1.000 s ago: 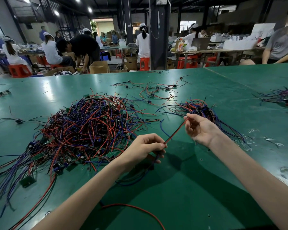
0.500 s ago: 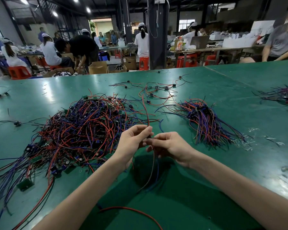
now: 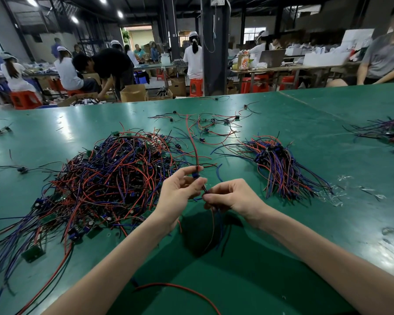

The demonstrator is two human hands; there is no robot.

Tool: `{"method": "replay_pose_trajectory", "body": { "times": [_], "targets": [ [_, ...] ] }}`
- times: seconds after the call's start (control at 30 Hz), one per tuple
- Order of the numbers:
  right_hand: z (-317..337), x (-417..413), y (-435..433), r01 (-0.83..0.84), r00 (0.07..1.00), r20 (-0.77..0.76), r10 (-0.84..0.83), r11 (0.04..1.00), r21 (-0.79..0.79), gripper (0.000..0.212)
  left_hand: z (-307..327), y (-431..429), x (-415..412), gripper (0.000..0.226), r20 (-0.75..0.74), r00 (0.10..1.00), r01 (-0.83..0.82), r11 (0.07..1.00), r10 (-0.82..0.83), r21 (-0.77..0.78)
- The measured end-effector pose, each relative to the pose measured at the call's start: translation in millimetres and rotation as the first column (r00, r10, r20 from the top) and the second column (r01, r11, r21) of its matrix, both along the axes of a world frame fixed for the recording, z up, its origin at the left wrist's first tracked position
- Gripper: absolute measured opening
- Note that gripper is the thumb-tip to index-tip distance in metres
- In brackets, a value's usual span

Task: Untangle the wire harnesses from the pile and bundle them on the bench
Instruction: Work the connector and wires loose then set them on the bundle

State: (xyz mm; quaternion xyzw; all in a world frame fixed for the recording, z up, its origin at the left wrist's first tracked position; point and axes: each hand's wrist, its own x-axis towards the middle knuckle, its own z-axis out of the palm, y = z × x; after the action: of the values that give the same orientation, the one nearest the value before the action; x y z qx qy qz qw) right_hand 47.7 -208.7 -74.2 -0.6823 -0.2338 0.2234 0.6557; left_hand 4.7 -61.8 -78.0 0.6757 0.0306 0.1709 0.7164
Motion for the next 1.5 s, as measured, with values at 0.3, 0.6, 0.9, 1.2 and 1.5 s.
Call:
{"method": "replay_pose_trajectory", "body": {
  "times": [0.3,0.6,0.9,1.2,1.5],
  "targets": [
    [-2.2,-3.8,-0.1,-0.074,0.995,0.066,0.08,0.994,-0.081,0.01,2.7,24.9,10.0,0.02,0.122,0.964,-0.231,0.971,0.238,-0.063],
    [-4.7,-8.5,1.1,-0.163,0.977,0.106,0.186,0.966,-0.199,0.011,-3.6,48.1,18.9,0.023,0.061,0.904,-0.426,0.904,0.424,0.035],
    [-3.0,-19.3,0.5,-0.232,0.92,0.264,0.289,0.945,-0.229,0.027,-6.7,57.3,18.9,0.032,0.098,0.881,-0.473,0.85,0.463,0.232],
    [-2.1,-21.0,-0.3,-0.139,0.87,0.455,0.19,0.98,-0.142,0.048,-8.9,46.5,15.3,0.025,0.075,0.913,-0.406,0.874,0.401,0.265],
    [-3.8,-14.7,-2.3,-0.1,0.955,0.271,0.121,0.991,-0.091,0.037,-8.1,48.4,15.6,0.027,0.086,0.885,-0.462,0.843,0.457,0.278]
  ]
}}
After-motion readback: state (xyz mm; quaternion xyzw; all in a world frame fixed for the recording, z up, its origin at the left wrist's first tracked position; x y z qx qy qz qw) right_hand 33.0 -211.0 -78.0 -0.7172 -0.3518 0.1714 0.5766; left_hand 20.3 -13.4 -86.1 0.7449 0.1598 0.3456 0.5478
